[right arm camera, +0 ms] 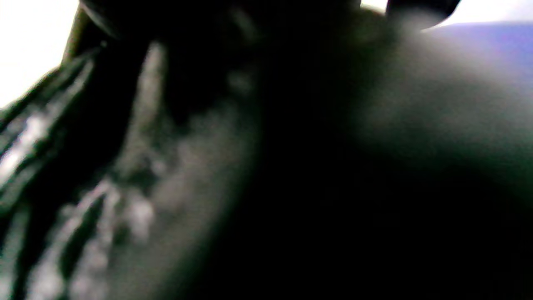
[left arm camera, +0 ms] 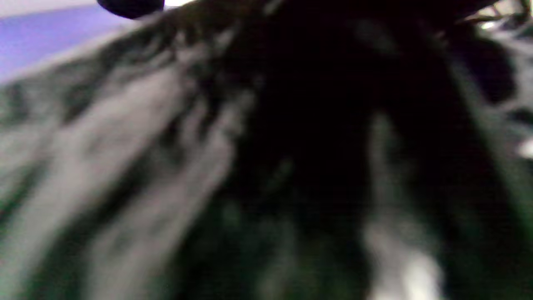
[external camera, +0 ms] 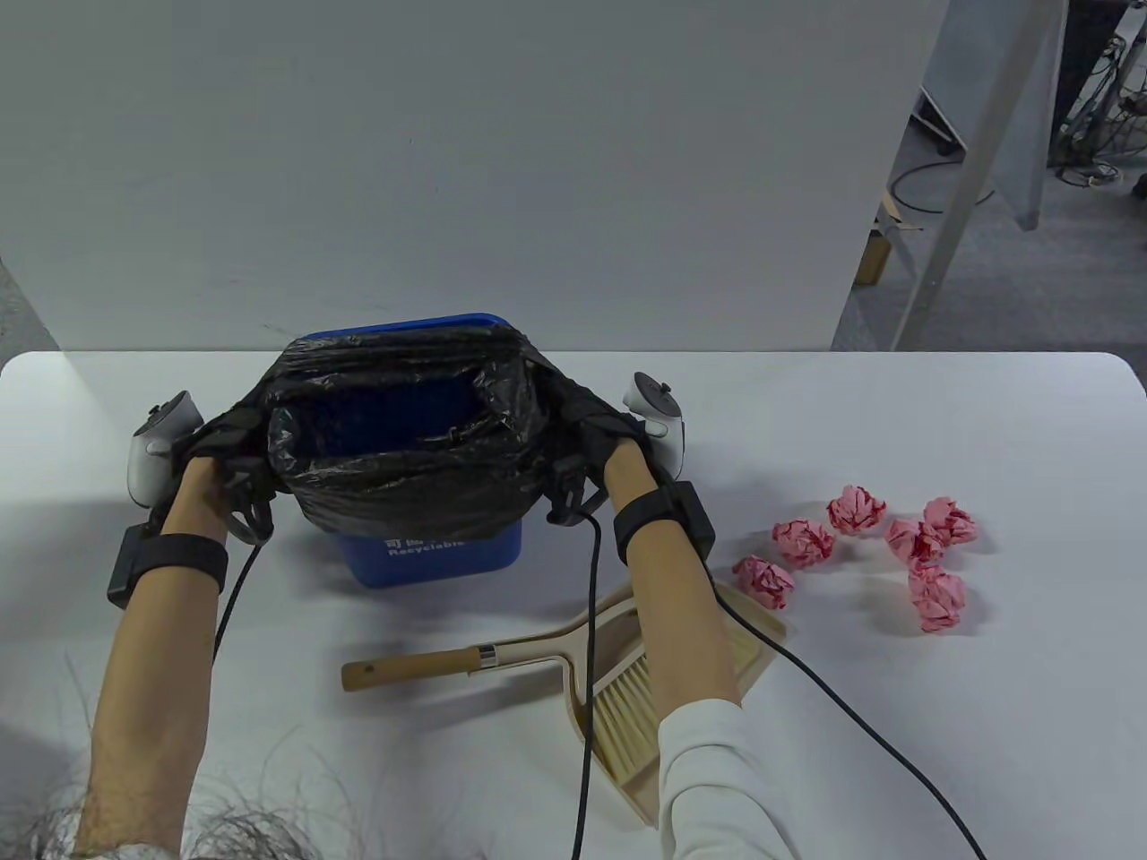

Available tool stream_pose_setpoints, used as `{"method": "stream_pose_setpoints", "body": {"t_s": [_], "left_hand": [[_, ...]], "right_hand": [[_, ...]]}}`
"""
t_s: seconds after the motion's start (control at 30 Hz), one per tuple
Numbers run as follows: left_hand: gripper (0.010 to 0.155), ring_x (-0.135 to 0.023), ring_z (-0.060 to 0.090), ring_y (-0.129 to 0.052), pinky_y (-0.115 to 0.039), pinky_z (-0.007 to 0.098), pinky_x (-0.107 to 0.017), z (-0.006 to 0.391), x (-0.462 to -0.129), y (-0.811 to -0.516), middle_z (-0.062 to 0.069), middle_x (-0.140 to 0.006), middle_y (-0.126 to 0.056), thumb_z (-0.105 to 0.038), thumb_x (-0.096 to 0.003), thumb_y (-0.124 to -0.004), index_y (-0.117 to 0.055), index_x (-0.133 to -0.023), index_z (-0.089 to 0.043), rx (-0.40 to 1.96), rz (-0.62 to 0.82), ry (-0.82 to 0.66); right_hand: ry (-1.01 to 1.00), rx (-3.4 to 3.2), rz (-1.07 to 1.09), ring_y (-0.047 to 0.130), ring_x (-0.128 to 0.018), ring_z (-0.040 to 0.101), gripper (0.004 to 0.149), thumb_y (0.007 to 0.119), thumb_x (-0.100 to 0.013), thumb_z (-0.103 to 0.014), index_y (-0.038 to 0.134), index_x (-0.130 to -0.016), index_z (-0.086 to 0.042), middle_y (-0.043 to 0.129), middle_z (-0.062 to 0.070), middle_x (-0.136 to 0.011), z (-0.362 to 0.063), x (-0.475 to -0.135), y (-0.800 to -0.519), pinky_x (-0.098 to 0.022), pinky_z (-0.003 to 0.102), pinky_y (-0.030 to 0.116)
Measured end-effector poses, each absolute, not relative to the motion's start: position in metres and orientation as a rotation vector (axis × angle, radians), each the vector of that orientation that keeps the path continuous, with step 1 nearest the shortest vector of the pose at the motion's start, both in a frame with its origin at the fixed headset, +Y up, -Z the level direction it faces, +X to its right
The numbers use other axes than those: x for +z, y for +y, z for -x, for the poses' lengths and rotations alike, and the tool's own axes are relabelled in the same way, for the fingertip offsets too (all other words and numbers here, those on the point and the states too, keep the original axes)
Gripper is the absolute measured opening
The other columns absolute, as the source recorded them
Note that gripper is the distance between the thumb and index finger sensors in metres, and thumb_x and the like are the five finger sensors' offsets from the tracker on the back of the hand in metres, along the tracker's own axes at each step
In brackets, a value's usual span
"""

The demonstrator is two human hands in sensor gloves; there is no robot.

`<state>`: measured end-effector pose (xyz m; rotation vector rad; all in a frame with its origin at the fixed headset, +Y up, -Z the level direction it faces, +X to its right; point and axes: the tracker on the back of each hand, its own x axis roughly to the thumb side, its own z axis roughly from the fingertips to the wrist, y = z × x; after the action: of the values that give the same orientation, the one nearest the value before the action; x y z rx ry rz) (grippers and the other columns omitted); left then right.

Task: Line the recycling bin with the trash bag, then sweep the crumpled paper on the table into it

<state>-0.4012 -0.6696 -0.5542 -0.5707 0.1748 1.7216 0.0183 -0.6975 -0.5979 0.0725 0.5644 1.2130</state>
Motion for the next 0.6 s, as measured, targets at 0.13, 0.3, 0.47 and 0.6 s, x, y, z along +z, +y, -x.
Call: {"method": "stream_pose_setpoints", "body": {"t_s": [0.13,0.3,0.47,0.6], "left_hand": [[0.073,-0.118,0.051,-0.038,-0.058,0.075,-0.072,0.401,-0.558,-0.671,0.010,-0.130,-0.043,-0.070,-0.0627,-0.053,-0.052,-0.120,-0.024,1.702,0.577,0.226],[0.071,-0.118,0.049,-0.040,-0.059,0.072,-0.073,0.401,-0.559,-0.675,0.007,-0.129,-0.045,-0.070,-0.0635,-0.053,-0.054,-0.119,-0.025,1.698,0.593,0.258],[0.059,-0.118,0.047,-0.041,-0.061,0.070,-0.073,0.400,-0.557,-0.675,0.006,-0.129,-0.045,-0.058,-0.0672,-0.054,-0.055,-0.118,-0.029,1.690,0.601,0.259],[0.057,-0.118,0.048,-0.041,-0.061,0.069,-0.073,0.399,-0.556,-0.675,0.008,-0.129,-0.044,-0.055,-0.0680,-0.053,-0.054,-0.118,-0.029,1.689,0.610,0.268]], "right_hand": [[0.568,1.220,-0.035,0.047,-0.104,0.053,0.044,0.059,-0.064,-0.053,0.077,-0.087,-0.020,0.058,0.014,-0.119,-0.018,-0.599,-0.701,-0.066,0.076,0.047],[0.568,1.282,0.000,0.052,-0.103,0.052,0.045,0.058,-0.064,-0.055,0.081,-0.081,-0.021,0.062,0.012,-0.117,-0.018,-0.600,-0.696,-0.066,0.075,0.049],[0.585,1.346,0.033,0.057,-0.101,0.053,0.044,0.058,-0.064,-0.054,0.083,-0.078,-0.020,0.065,0.011,-0.115,-0.018,-0.601,-0.690,-0.065,0.074,0.051],[0.602,1.361,0.072,0.059,-0.100,0.052,0.044,0.056,-0.065,-0.053,0.084,-0.076,-0.020,0.066,0.011,-0.114,-0.019,-0.602,-0.688,-0.065,0.073,0.053]]}}
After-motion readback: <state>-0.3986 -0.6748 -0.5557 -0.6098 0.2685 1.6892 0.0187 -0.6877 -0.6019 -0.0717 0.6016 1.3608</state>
